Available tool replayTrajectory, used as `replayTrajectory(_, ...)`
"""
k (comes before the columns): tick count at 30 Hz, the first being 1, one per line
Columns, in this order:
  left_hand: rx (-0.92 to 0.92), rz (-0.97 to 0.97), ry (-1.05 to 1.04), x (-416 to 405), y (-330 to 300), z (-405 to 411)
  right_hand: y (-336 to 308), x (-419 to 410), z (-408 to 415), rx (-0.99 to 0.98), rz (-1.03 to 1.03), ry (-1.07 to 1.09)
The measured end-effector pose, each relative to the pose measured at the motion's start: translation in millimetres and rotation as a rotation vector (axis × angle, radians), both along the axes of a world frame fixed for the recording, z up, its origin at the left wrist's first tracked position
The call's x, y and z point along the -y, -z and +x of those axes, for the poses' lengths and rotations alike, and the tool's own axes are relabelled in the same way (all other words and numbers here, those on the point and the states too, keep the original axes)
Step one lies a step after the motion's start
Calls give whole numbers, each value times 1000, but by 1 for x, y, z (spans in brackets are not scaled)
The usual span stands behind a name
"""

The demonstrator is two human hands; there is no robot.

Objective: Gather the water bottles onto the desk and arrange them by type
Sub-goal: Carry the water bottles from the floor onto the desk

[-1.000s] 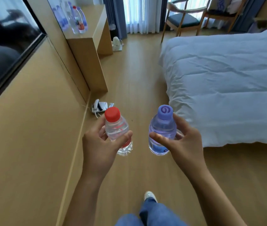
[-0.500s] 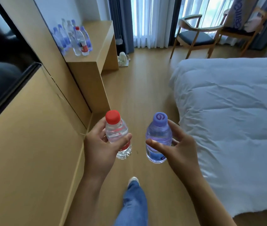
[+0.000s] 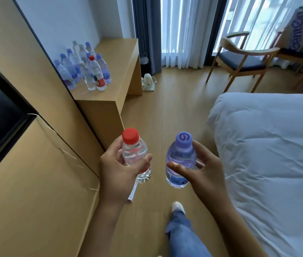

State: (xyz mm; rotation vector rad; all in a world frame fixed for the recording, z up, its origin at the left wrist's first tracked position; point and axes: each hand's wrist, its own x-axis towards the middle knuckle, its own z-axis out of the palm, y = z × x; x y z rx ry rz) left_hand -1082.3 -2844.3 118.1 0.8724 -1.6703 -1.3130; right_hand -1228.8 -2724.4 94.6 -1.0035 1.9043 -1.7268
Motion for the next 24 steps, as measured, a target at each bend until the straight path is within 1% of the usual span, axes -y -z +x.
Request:
replayTrajectory(3,7,12,-37,44,6,-41,8,49,-44,22,8,-34)
replayTrajectory(6,14,-19,-82,93,6,-94,10,103,-98,32,9,-74)
replayTrajectory(11,25,-54,-153,177,-9,-188,-5,198,-197,-50,4,-141)
replayTrajectory(14,-3,-48,-206,220,-16,-237,-16,246,-247,-87,-13,-166)
replayTrajectory(17,7,-26,-237,257,-18,-274,-22,284,-288,-85,-8,-187)
replayTrajectory(21,7,-12,-258,304,-14,-319,-19,328,-332,-29,-4,-201)
replayTrajectory(24,53,-21,-260,341,-8,-348,-14,362,-358,-5,9,-210)
